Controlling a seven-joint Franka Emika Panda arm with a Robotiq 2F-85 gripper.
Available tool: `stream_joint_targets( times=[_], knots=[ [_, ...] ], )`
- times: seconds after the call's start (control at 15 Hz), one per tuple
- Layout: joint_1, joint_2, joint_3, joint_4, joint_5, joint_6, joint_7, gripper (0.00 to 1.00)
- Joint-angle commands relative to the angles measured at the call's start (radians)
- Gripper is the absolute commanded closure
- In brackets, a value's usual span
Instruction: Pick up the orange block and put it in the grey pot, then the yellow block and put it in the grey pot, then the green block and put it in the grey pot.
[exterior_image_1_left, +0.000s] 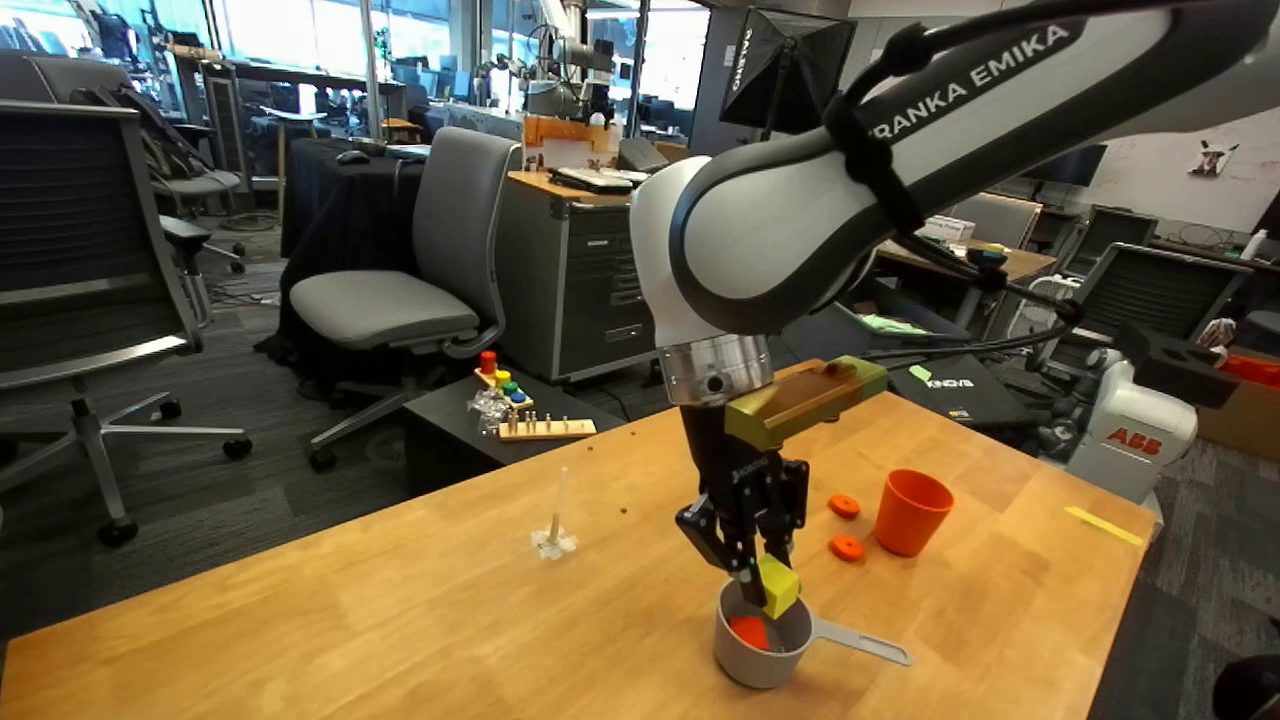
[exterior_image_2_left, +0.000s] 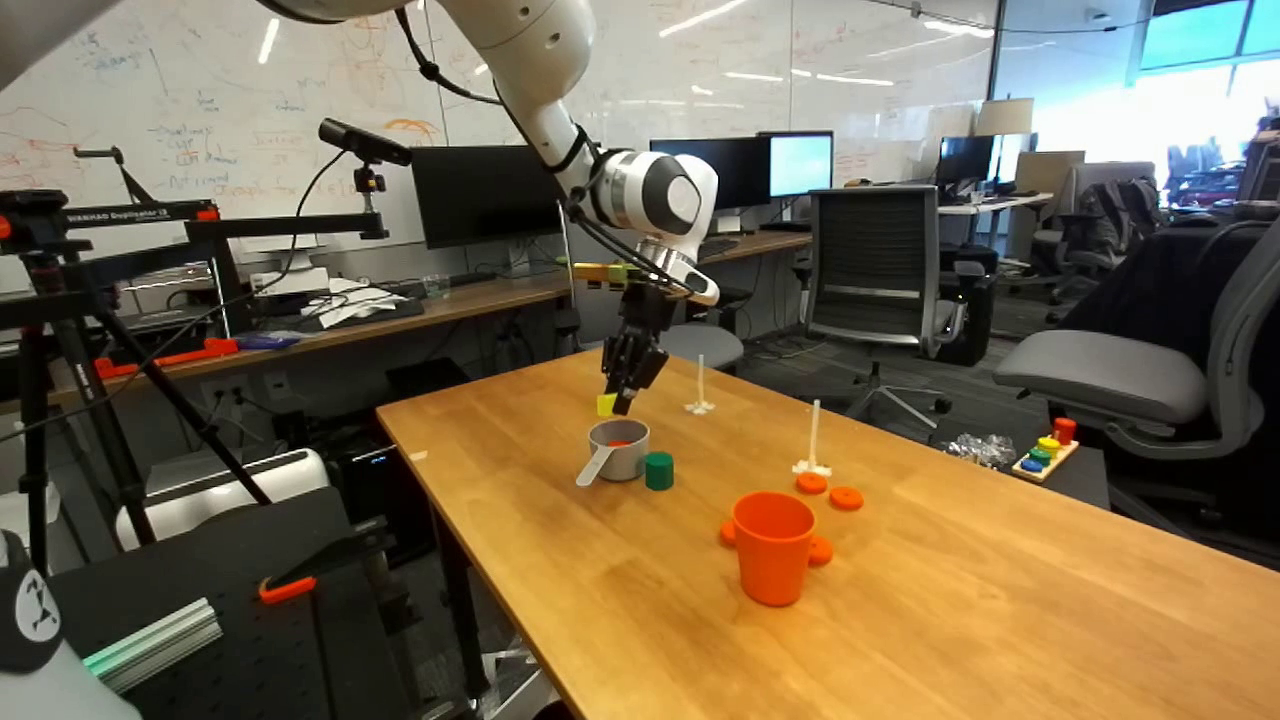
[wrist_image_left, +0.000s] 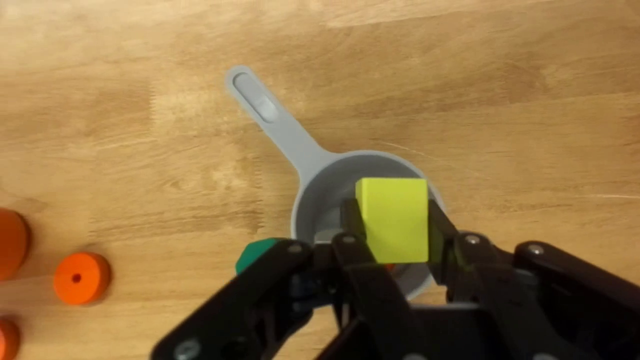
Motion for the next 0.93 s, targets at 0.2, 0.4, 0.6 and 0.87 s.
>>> stream_joint_targets(
  times=[0.2,0.4,0.6,0.87],
  knots=[
    [-0.026,-0.066,-0.015,-0.101,0.009,0.014,0.02,0.27],
    [-0.025,-0.084,-0.019,-0.128,-0.007,0.029,0.006,0.04],
    [-0.017,-0.11,-0.033,-0.16,-0.051,0.052,0.0,0.0],
    [-0.023,-0.149,-0.052,-0.214,-0.086,0.11,0.026,0.0]
  ],
)
